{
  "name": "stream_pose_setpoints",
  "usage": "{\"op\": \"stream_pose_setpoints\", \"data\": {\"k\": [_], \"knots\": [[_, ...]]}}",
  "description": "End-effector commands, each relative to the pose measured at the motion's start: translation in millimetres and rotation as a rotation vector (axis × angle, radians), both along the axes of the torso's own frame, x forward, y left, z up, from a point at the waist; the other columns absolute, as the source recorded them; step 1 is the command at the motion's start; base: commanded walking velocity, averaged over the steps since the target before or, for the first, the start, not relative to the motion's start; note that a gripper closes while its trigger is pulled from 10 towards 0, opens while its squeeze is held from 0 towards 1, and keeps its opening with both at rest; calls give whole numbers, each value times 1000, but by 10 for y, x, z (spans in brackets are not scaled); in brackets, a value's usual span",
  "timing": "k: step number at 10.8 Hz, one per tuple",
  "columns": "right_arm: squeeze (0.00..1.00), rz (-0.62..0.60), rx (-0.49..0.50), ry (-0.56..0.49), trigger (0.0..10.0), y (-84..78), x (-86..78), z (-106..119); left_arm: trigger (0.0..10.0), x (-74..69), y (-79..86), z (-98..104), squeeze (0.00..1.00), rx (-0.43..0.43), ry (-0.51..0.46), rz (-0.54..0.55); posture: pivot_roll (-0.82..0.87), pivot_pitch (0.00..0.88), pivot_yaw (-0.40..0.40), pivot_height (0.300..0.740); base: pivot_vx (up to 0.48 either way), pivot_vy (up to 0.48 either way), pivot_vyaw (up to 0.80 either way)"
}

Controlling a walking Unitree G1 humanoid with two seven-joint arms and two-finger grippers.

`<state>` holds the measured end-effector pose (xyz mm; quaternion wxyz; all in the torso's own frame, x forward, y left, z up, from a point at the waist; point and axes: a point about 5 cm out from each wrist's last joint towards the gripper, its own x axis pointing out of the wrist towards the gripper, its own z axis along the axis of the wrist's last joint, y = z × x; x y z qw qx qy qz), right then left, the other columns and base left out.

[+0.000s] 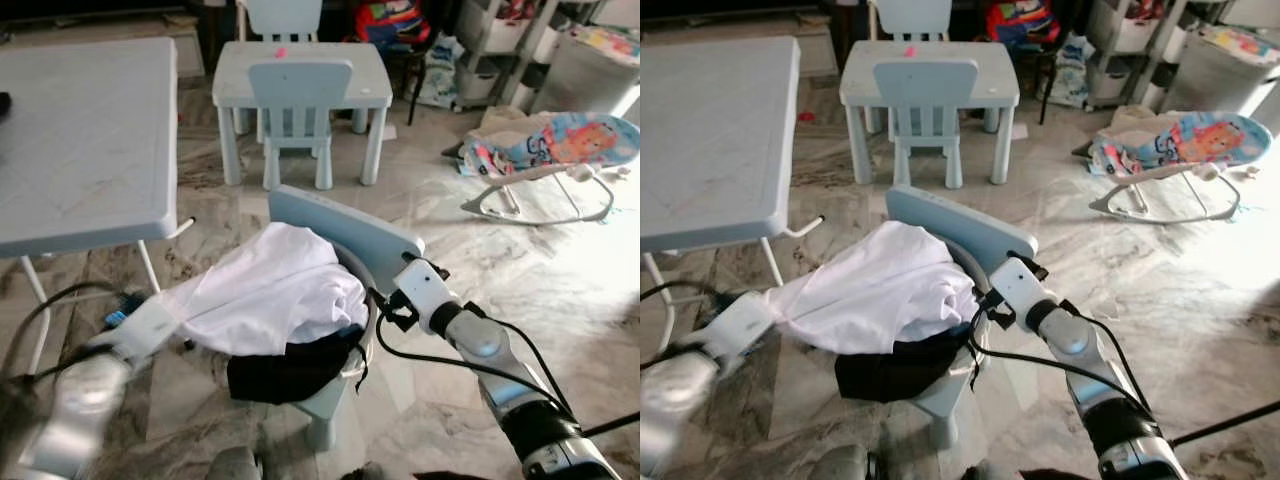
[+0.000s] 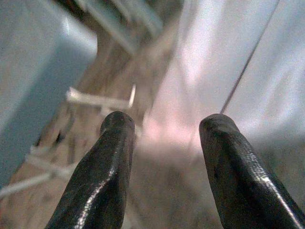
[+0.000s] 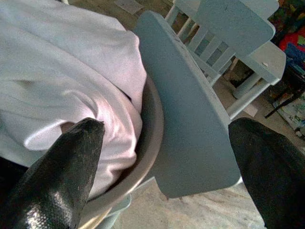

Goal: Hang hanger

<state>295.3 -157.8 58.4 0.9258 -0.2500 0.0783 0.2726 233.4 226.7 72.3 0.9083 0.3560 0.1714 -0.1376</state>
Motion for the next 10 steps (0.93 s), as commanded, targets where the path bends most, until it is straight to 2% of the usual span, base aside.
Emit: {"op": "stream_pose_setpoints", "data": {"k": [1, 2, 3, 4, 5, 8, 10], "knots": [[0, 3, -7, -16, 10000, -1, 39, 37, 10000, 3, -100, 62, 1000, -24, -36, -26, 34, 2, -30, 740, 0, 0, 0], [0, 4, -7, -17, 10000, 10, 41, 36, 10000, -59, -351, 95, 1000, -73, -65, -82, 33, 0, -29, 740, 0, 0, 0], [0, 2, -7, -17, 10000, 8, 39, 32, 10000, -102, -446, 74, 1000, -96, -52, -112, 32, 1, -28, 740, 0, 0, 0], [0, -3, -10, -12, 10000, -7, 31, 16, 10000, -152, -599, 12, 1000, -152, -22, -158, 32, 1, -28, 740, 0, 0, 0], [0, -9, 9, 28, 10000, -41, -15, -18, 10000, -186, -630, -93, 1000, -261, 49, -68, 27, 2, -26, 740, 0, 0, 0], [0, -17, 50, 115, 10000, -174, -283, -149, 10000, -354, -699, -255, 1000, -320, 157, 1, 32, 25, -57, 740, 0, 0, 0], [0, -13, 57, 134, 10000, -127, -353, -170, 10000, -441, -701, -352, 1000, -337, 268, 0, 24, 41, -69, 740, 0, 0, 0]]}}
